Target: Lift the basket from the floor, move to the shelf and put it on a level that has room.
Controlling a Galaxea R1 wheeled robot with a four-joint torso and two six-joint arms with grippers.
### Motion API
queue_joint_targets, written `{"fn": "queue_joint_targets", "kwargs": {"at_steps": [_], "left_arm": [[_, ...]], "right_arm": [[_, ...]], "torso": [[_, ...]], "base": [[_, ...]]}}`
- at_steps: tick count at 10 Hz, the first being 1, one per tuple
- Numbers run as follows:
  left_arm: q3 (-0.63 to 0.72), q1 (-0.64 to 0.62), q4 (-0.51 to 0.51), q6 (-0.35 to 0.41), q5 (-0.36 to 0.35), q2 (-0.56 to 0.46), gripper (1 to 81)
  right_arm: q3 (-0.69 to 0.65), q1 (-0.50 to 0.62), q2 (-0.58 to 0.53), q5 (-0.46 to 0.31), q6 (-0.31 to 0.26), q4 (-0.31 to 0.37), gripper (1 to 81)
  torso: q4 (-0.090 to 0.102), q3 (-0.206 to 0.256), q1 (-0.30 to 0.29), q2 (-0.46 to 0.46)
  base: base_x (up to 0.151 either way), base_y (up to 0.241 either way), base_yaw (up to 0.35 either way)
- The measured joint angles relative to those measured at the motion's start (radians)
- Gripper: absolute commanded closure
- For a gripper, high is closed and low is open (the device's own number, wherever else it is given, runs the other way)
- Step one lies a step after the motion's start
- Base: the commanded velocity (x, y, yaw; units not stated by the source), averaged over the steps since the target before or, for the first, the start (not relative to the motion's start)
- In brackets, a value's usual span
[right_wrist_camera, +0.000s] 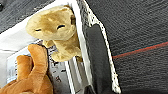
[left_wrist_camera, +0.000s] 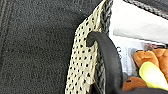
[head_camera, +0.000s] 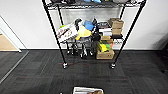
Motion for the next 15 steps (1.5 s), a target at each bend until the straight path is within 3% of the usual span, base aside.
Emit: {"fn": "queue_joint_targets", "kwargs": {"at_steps": [4,9,15], "left_arm": [[0.222,0.02,-0.007,-0.013,0.017,-0.134,81.1],[0.394,0.037,-0.057,-0.024,0.024,-0.248,81.1],[0.548,0.032,-0.068,-0.024,0.015,-0.341,81.1]], "right_arm": [[0.127,-0.024,-0.08,0.002,0.0,0.002,81.1],[0.354,-0.039,-0.219,0.035,0.003,0.039,81.1],[0.593,-0.036,-0.375,0.107,0.003,0.074,81.1]], "torso": [[0.0,0.0,0.0,0.0],[0.0,0.0,-0.003,0.007],[0.0,0.005,-0.113,0.186]], "base": [[0.0,0.0,0.0],[0.0,0.0,0.0],[0.0,0.0,0.0]]}}
